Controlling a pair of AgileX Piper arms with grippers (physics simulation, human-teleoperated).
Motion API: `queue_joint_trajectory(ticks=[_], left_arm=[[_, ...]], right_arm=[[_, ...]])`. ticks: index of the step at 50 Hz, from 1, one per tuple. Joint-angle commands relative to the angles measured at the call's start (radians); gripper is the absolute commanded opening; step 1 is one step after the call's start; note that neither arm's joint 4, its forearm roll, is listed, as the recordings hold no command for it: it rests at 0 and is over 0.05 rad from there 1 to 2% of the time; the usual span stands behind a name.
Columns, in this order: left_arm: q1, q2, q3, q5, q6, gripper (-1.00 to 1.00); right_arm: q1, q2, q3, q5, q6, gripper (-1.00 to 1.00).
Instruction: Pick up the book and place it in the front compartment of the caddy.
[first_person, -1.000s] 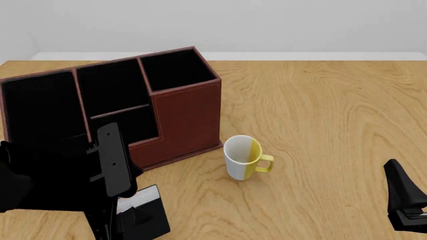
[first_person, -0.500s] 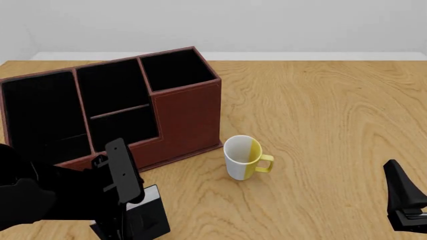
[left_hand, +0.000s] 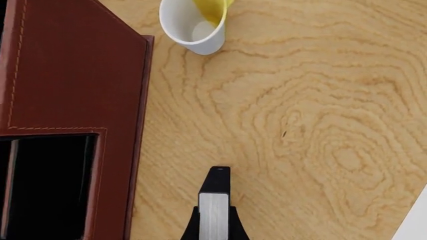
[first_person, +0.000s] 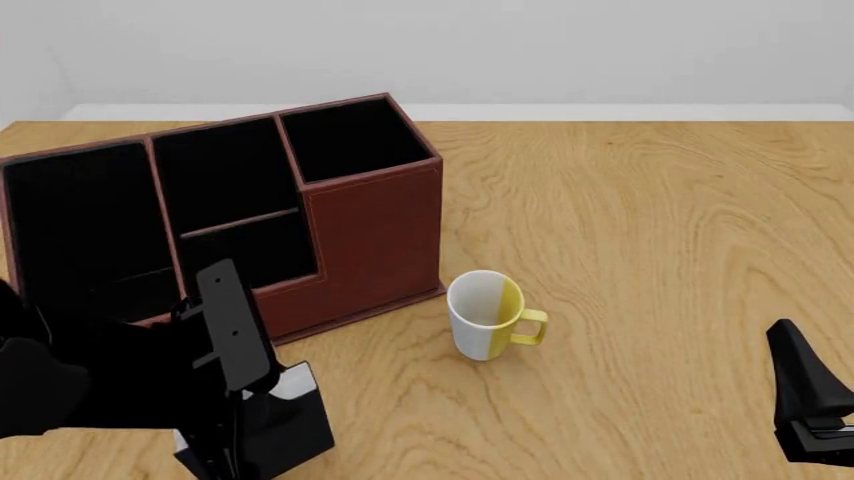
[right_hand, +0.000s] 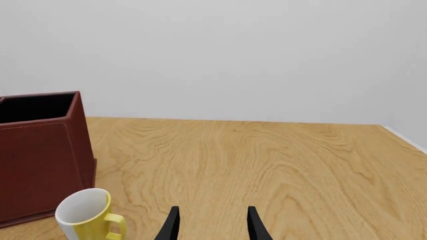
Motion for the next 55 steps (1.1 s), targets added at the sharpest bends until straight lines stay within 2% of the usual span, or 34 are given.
queue_joint_trajectory(ticks=[1, 15, 26, 28, 30, 37, 52, 55], left_arm=[[0.018, -0.031, -0.109, 0.115, 0.053, -1.00], [0.001, -0.074, -0.278, 0.306, 0.095, -1.00], [0.056, -0.074, -0.481, 0.479, 0.218, -1.00], [0.053, -0.069, -0.505, 0.498, 0.221, -1.00], [0.086, -0.062, -0.545, 0.507, 0.263, -1.00], [0.113, -0.034, -0.630, 0.509, 0.327, -1.00], [0.153, 0.026, -0.762, 0.509, 0.404, -1.00], [0.194, 0.048, -0.800, 0.509, 0.450, -1.00]], right_arm=[[0.003, 0.000, -0.001, -0.001, 0.003, 1.00], [0.002, 0.000, -0.007, -0.002, 0.011, 1.00], [-0.005, 0.000, -0.011, -0.004, 0.017, 1.00], [-0.006, 0.000, -0.011, -0.004, 0.018, 1.00], [-0.007, 0.000, -0.012, -0.005, 0.020, 1.00], [-0.004, 0.000, -0.015, -0.005, 0.027, 1.00], [-0.013, 0.001, -0.019, -0.006, 0.037, 1.00], [-0.012, 0.001, -0.020, -0.005, 0.036, 1.00]])
